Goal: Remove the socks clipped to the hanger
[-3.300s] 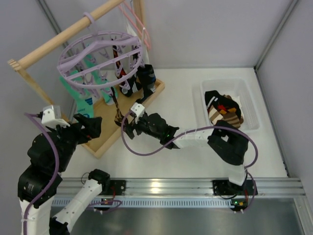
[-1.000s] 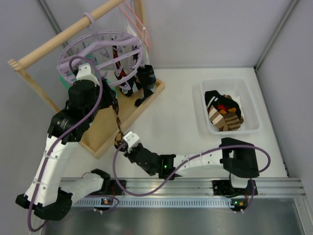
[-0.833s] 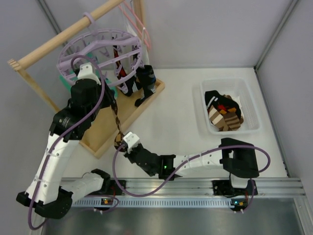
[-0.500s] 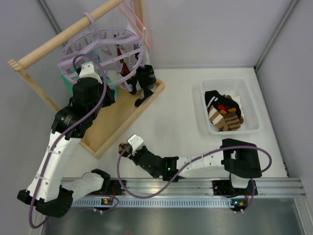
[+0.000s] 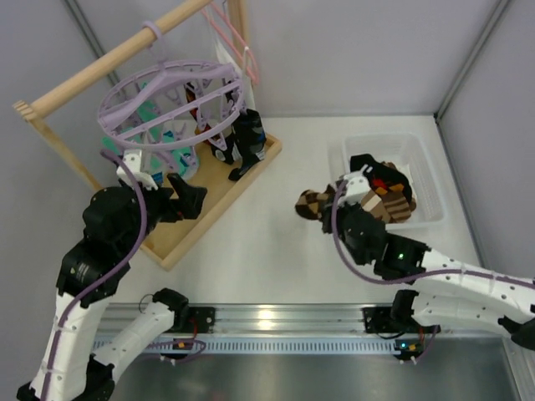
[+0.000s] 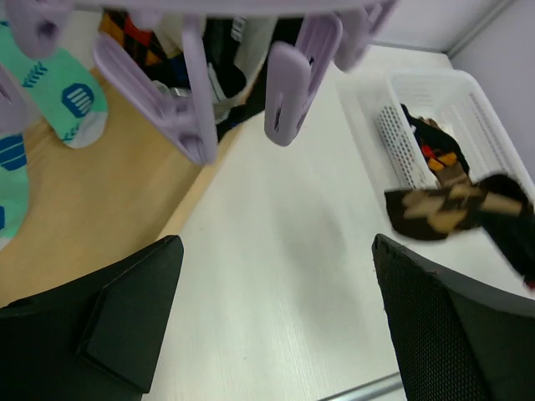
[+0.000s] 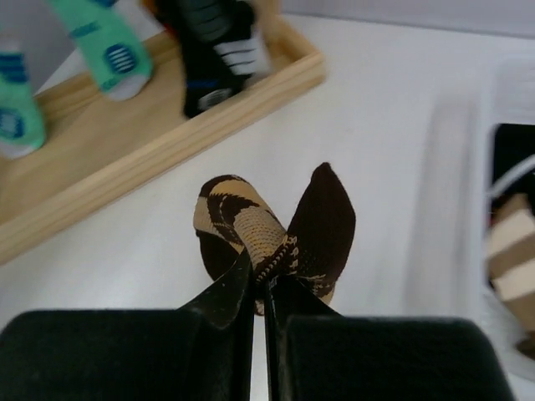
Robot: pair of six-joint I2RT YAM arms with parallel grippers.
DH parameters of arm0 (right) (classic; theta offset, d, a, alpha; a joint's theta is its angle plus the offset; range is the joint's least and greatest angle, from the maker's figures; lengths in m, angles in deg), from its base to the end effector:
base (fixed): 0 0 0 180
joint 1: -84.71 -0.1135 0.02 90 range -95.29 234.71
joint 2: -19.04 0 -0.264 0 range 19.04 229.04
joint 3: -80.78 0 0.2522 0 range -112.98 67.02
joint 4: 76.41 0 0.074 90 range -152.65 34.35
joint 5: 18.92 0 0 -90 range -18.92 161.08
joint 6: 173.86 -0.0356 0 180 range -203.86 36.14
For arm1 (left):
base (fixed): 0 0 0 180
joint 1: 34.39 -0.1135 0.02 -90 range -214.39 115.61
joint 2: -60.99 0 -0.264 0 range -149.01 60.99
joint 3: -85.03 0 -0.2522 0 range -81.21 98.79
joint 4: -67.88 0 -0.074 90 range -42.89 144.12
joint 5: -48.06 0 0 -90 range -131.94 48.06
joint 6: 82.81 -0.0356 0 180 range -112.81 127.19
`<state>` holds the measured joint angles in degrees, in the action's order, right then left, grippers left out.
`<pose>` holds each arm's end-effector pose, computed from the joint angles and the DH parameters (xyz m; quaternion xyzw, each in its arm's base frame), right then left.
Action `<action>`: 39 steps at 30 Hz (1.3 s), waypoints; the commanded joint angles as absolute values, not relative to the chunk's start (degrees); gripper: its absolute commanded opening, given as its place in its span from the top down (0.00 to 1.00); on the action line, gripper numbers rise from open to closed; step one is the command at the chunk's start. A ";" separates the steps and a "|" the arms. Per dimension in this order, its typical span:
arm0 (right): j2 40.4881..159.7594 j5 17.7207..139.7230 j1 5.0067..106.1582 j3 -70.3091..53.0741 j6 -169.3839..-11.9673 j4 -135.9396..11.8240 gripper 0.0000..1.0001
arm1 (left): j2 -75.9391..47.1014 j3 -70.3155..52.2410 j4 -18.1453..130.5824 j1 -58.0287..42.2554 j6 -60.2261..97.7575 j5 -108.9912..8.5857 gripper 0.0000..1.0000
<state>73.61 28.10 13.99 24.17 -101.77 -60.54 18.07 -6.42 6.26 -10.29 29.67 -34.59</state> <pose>0.0943 0.1960 0.3137 -0.1233 0.7565 0.1946 0.6121 0.1005 -0.0400 0.4434 -0.0273 0.7974 -0.1905 0.5719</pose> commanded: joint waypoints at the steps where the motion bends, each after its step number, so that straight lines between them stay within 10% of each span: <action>1: 68.62 30.03 24.82 19.66 -102.24 -42.63 1.00 | 22.83 -10.44 8.50 -10.13 27.49 -44.48 0.02; 13: 85.91 67.27 78.53 7.08 -95.81 -45.15 0.96 | 41.03 -26.00 12.81 -10.13 28.63 -44.75 0.02; 15: 91.71 68.10 82.59 3.85 -94.68 -44.03 0.53 | 42.00 -27.85 12.72 -10.13 28.37 -44.93 0.02; 16: 94.25 65.66 82.34 2.17 -93.63 -40.80 0.09 | 42.26 -28.12 12.81 -10.04 28.45 -45.19 0.02; 17: 94.45 64.67 82.08 1.02 -93.36 -40.42 0.01 | 42.61 -28.21 12.89 -10.04 28.54 -45.28 0.02; 26: 86.88 97.52 72.60 18.76 -99.95 -83.42 0.01 | 42.36 -30.76 13.42 -10.04 31.71 -40.27 0.02; 39: 122.65 106.23 54.74 -7.41 -86.68 -95.97 0.02 | 42.09 -31.02 13.69 -10.13 31.80 -40.80 0.02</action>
